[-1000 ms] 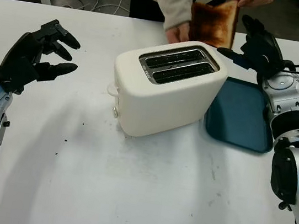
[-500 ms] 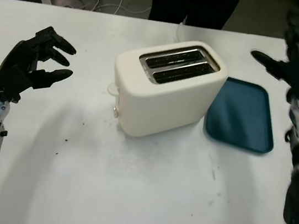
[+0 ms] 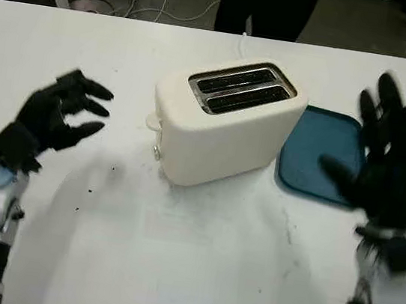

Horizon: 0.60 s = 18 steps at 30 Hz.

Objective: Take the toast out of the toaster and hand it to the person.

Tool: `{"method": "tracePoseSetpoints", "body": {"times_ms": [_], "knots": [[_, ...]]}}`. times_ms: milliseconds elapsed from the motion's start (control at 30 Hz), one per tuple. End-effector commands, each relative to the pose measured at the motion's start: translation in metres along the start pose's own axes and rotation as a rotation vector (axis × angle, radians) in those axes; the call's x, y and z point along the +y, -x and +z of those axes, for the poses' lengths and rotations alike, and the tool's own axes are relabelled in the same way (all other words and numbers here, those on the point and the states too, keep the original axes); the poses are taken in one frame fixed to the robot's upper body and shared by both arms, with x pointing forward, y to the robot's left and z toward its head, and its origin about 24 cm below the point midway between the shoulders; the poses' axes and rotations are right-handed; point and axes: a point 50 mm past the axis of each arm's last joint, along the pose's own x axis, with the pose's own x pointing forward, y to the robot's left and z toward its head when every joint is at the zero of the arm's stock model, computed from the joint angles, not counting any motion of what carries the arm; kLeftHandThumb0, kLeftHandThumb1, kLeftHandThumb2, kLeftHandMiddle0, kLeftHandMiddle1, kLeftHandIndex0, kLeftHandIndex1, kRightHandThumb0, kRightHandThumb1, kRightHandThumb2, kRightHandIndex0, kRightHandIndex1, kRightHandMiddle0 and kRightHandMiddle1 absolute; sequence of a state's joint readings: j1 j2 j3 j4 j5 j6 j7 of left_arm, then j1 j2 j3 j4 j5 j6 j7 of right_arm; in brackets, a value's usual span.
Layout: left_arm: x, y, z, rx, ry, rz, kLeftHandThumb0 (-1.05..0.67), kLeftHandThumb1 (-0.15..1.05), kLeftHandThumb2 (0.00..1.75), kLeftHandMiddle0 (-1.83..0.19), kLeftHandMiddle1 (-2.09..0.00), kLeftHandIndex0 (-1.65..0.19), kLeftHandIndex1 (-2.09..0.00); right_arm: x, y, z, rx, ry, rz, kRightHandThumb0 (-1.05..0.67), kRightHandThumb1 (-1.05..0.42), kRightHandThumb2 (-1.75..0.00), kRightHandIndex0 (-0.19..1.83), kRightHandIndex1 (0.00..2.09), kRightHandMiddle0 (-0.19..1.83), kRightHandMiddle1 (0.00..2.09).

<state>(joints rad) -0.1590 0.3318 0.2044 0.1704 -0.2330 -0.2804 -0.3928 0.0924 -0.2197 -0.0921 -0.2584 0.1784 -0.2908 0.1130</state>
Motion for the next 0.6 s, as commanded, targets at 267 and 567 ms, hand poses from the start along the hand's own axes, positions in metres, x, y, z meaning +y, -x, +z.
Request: {"method": "tracePoseSetpoints", "body": {"times_ms": [267,567], "knots": [[-0.042,0.020,-0.022,-0.058,0.106,0.143,-1.05,0.92,0.04,-0.29,-1.22,-0.36,-1.04,0.042,0.021,-0.034,0.202,-0.152,0.024,-0.82,-0.92,-0.25,0.13,0.03,0.15,0.01],[-0.055,0.023,-0.027,-0.091,0.110,0.155,-1.05,0.92,0.05,-0.20,-1.28,-0.23,-1.17,0.051,0.022,-0.048,0.303,-0.150,0.010,-0.84,-0.92,-0.29,0.09,0.01,0.12,0.00]]}}
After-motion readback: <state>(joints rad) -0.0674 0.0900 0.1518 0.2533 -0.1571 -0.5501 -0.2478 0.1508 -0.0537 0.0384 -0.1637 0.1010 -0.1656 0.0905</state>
